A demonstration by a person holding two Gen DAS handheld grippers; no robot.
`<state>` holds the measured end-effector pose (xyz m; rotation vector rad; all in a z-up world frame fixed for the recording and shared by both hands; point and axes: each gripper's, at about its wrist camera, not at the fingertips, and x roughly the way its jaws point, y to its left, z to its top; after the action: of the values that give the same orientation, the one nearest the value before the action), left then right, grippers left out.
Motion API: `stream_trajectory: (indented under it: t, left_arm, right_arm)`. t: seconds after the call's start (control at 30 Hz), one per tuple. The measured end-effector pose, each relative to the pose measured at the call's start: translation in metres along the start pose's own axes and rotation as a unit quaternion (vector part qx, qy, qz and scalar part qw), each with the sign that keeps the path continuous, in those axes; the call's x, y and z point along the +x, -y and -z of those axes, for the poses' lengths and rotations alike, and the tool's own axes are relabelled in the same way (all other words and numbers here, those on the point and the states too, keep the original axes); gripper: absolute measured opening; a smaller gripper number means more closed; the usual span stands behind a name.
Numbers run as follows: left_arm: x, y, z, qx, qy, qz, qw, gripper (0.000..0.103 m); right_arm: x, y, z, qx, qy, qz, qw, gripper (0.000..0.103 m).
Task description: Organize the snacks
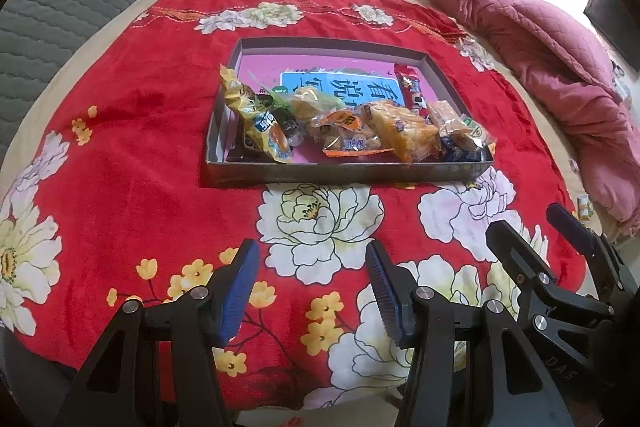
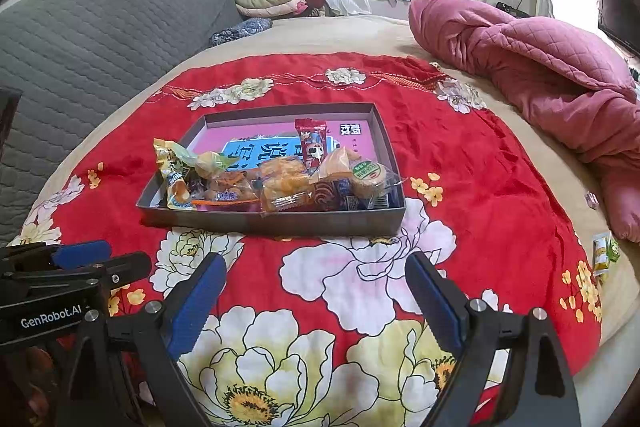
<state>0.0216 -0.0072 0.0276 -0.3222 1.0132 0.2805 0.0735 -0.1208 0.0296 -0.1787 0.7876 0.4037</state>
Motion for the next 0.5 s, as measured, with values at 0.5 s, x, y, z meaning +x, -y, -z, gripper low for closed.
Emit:
stream_trajectory:
  t: [0.5]
  left_arm:
    - [0.0076, 0.0, 0.0019, -0.003, -0.011, 0.012, 0.9999, 0.057]
  right_arm:
    - [0.0055, 0.0014, 0.0011, 0.002, -0.006, -0.002, 1.0, 0.091]
